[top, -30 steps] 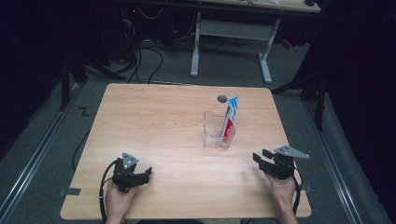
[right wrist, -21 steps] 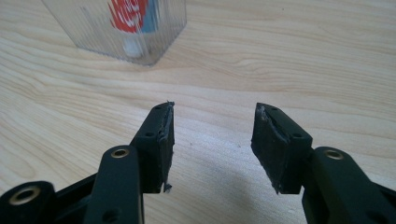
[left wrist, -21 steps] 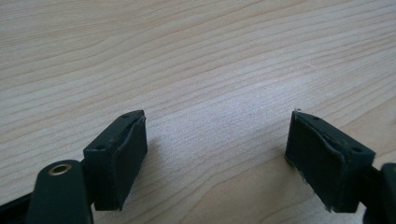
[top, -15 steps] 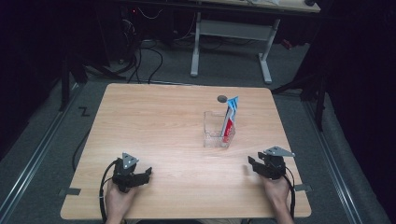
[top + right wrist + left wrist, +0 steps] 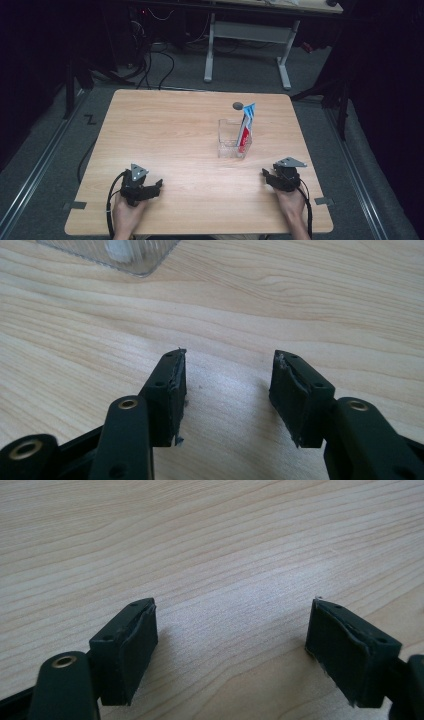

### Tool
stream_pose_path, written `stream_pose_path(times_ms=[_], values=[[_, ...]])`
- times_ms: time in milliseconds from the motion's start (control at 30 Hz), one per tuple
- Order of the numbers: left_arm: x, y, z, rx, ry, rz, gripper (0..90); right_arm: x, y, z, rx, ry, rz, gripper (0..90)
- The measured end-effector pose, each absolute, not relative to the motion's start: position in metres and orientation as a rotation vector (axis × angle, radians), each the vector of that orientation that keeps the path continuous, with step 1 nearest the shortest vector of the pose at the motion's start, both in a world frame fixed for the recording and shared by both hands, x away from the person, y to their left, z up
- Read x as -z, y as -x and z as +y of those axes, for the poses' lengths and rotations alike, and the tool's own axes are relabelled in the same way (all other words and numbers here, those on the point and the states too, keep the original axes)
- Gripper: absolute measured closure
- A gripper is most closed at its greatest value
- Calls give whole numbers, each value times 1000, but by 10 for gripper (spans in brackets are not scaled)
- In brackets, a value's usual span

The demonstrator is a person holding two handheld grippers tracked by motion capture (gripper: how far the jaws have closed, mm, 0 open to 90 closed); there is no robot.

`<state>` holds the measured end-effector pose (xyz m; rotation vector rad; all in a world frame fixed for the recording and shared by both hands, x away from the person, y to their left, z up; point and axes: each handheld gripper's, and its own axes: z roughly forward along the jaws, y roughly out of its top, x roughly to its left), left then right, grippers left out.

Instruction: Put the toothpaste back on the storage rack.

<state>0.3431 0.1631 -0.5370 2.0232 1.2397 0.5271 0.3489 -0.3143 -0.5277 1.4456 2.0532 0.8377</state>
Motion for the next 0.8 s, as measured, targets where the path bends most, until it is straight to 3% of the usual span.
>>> stream_pose_path(times_ms=[467, 800], values=[[537, -343, 163, -527, -2024, 1240, 208, 531, -352, -312, -878, -1451, 2052, 407], [537, -343, 163, -528, -2023, 1241, 208, 531, -352, -311, -875, -1453, 2051, 401]])
